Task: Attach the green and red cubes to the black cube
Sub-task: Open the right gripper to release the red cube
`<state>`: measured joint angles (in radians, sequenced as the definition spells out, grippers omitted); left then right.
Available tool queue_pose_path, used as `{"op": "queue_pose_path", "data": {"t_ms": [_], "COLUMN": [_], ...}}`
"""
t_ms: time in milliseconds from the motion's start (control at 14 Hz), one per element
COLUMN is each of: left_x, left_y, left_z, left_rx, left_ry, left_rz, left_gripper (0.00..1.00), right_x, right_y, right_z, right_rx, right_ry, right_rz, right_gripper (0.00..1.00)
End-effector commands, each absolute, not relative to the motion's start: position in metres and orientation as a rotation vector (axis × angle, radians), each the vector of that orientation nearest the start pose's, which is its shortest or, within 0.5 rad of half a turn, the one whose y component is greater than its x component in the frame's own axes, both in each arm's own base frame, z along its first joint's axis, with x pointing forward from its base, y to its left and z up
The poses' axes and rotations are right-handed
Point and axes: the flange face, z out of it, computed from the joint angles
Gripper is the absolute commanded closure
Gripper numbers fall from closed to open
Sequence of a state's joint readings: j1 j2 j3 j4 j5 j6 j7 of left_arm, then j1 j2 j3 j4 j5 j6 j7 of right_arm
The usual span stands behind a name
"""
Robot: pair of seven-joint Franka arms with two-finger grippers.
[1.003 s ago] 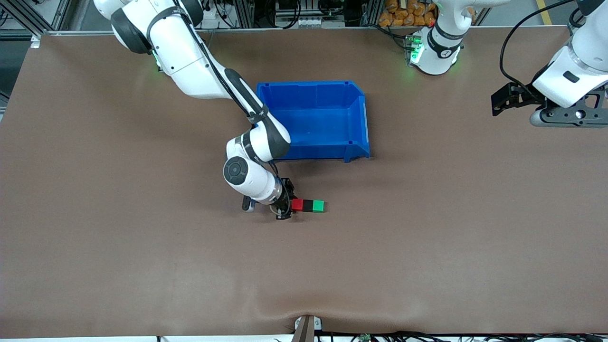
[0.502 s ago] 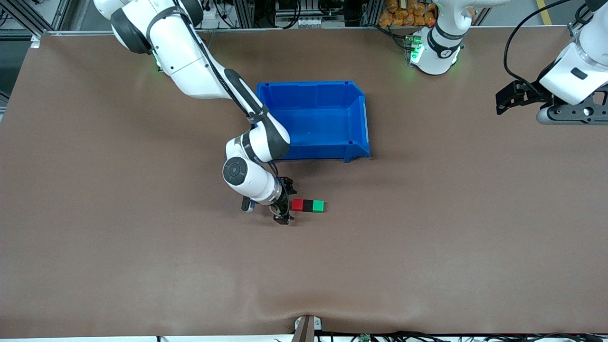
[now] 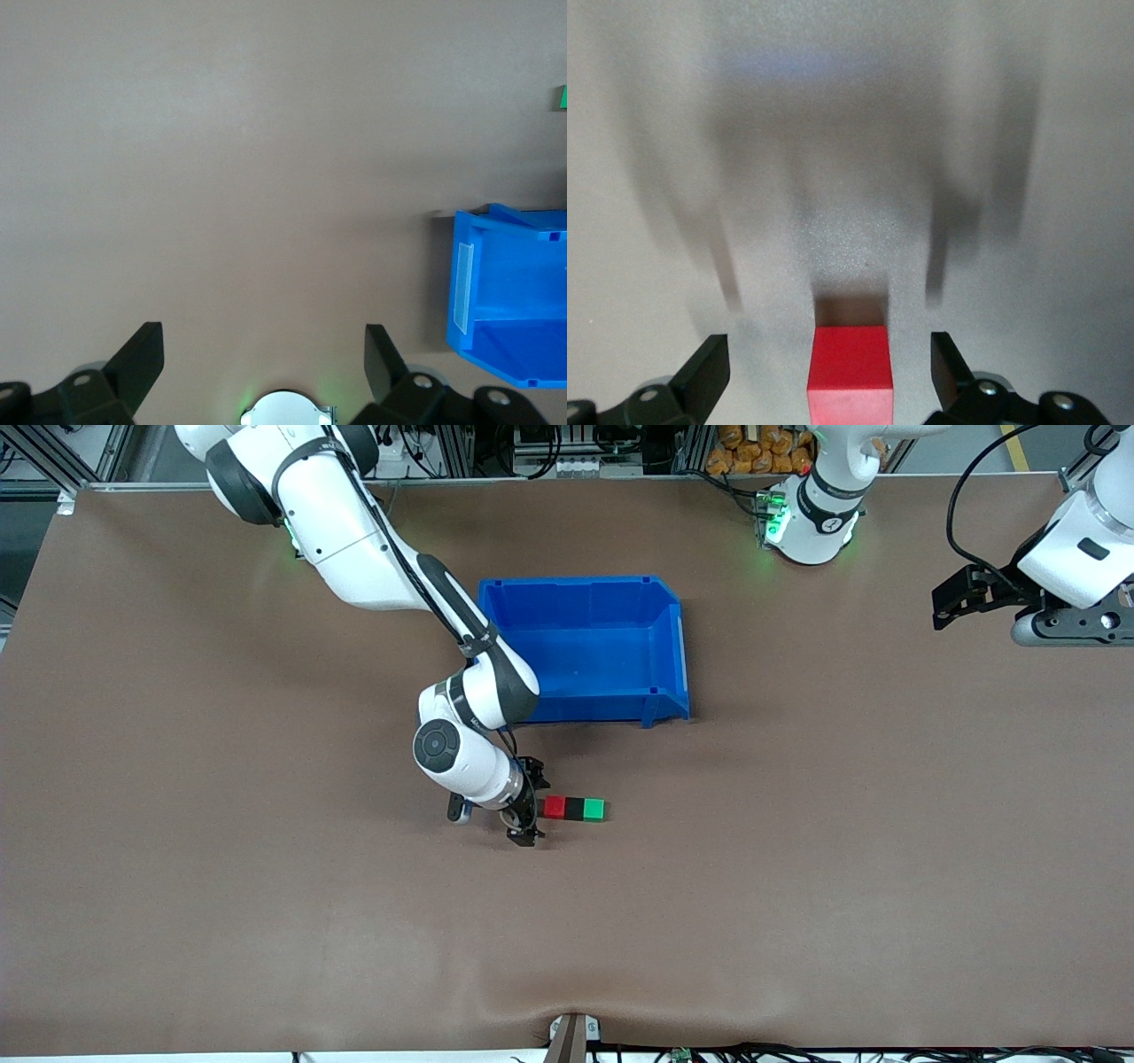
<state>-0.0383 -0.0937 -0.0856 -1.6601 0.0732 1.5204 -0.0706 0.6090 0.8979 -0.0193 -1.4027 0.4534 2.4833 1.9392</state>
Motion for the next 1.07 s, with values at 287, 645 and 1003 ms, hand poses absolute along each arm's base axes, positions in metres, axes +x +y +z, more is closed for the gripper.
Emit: {"op": "queue_pose_path", "data": {"t_ms": [287,645,1003], "left_x": [0.514,0.516,0.516], "left_y": [-0.051,-0.053,-0.054], "left_z": [0.638,0.637,0.639], "left_rx": [-3.130,-3.146,-3.160], "left_ry": [0.035,0.034,0.038], "left_rz": [0.062,0.064,0.057], "left_gripper": [0.00,0.00,0.00], "right_x": [0.628,0.634,0.645], "right_y": [0.408,0.400,0.383], "right_z": [0.196,0.199,0.202], "right_rx": [-1.958,-1.987,-1.960], "right_ry": [2.121,2.083,2.091], "right_rz": [0.298,0.285,0.287], "right_gripper": [0.00,0.00,0.00]}}
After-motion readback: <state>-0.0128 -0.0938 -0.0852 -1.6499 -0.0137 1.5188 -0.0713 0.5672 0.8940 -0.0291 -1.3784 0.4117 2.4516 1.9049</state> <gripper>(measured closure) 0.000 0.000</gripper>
